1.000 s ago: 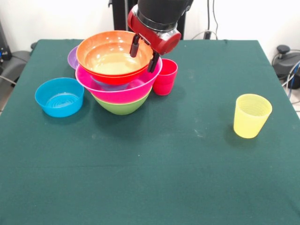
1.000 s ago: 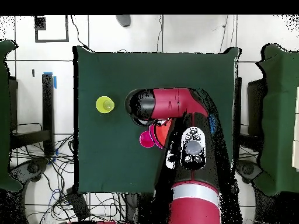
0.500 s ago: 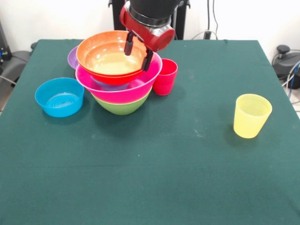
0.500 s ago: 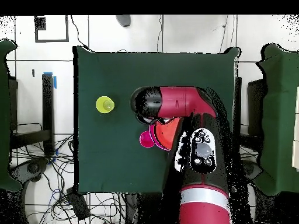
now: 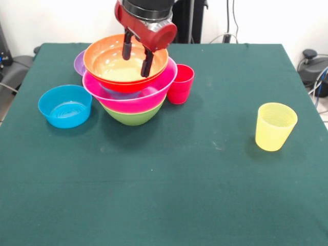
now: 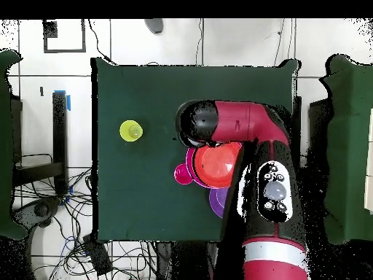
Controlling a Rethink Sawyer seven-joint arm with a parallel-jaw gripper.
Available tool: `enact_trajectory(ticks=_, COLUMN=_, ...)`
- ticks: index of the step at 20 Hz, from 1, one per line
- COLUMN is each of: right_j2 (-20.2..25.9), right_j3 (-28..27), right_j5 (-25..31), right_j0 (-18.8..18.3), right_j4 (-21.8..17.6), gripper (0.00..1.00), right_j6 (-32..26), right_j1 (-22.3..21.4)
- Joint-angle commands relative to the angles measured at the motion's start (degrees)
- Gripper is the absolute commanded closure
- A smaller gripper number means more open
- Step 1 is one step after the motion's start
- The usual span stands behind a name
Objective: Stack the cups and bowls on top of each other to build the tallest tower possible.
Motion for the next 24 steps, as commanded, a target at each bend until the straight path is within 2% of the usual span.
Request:
enact_trajectory(ticks=1, right_j2=6.36, right_j3=-2.57, right_j5=4.29, right_j0=-1.25, right_j4=-0.47, gripper=0.00, right_j6=-11.49, right_j1=0.12)
enact_trajectory(ticks=8, right_j2=6.97, right_j3=-5.30, right_j5=5.68, right_j0=-2.47, right_j4=-0.74, gripper=0.00, right_j6=-12.05, right_j1=0.07)
enact_trajectory(ticks=13, right_j2=4.79, right_j3=-7.46, right_j5=6.34, right_j0=-2.11, right_j4=-1.94, gripper=0.00, right_j6=-8.90, right_j1=1.30)
enact_trajectory(ticks=24, right_j2=3.22, right_j3=-5.44, right_j5=-0.84, right_j0=-3.47, right_j4=-3.59, gripper=0.00, right_j6=-6.87, right_j1=3.54)
